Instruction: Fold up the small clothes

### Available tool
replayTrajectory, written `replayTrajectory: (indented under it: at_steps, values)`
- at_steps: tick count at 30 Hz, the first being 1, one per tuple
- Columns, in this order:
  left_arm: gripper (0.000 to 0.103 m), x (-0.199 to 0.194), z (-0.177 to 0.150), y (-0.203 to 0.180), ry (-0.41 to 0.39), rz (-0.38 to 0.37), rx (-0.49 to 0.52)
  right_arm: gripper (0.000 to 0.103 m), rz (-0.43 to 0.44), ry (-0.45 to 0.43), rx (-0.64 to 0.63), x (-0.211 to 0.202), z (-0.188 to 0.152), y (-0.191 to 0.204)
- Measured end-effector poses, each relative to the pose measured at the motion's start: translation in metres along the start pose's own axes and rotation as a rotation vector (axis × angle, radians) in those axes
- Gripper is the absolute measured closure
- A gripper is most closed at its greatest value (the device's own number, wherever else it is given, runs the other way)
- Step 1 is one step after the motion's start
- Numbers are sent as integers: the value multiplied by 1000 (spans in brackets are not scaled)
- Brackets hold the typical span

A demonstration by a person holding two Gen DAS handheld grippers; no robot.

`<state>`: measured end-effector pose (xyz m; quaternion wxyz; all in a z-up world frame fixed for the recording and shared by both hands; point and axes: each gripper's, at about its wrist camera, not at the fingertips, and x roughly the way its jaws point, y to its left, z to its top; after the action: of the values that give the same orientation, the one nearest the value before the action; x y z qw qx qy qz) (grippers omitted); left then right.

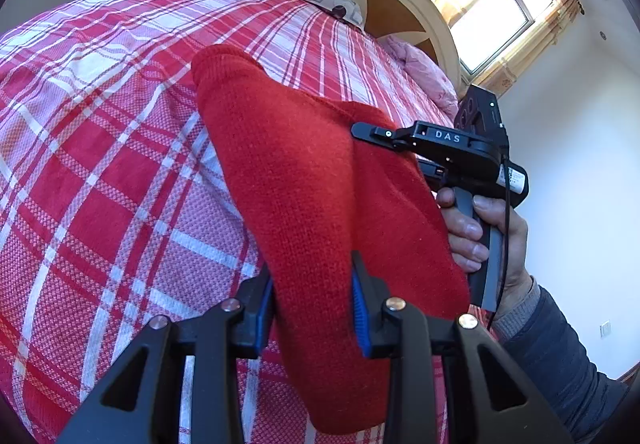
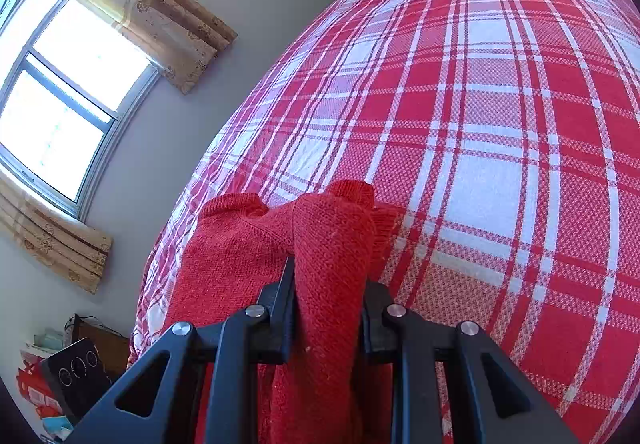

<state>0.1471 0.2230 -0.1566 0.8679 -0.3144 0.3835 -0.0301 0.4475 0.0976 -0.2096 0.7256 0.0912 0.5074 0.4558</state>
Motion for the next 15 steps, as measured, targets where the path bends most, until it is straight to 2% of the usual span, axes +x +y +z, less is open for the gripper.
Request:
replayTrajectory:
  at_steps: [2, 7, 9, 12, 13, 15]
  values:
    - [67, 0, -2, 0, -3, 4, 7, 76, -6, 6, -2, 2, 0, -1]
    - [51, -1, -4, 4, -8, 33, -19, 51, 16, 30, 69, -1, -6, -12]
    - [44, -4, -5, 4, -15, 61, -26, 50, 19, 33, 58, -10, -12, -14]
    - [43, -13, -12, 3, -12, 65, -28, 44, 43, 26, 25, -36, -30, -11]
    - [43, -16, -15, 1, -12, 65, -17, 39, 75, 30, 19, -49, -42, -11]
    - [40, -21, -27, -2, -8, 70, 10, 39, 116, 40, 5, -65, -58, -9]
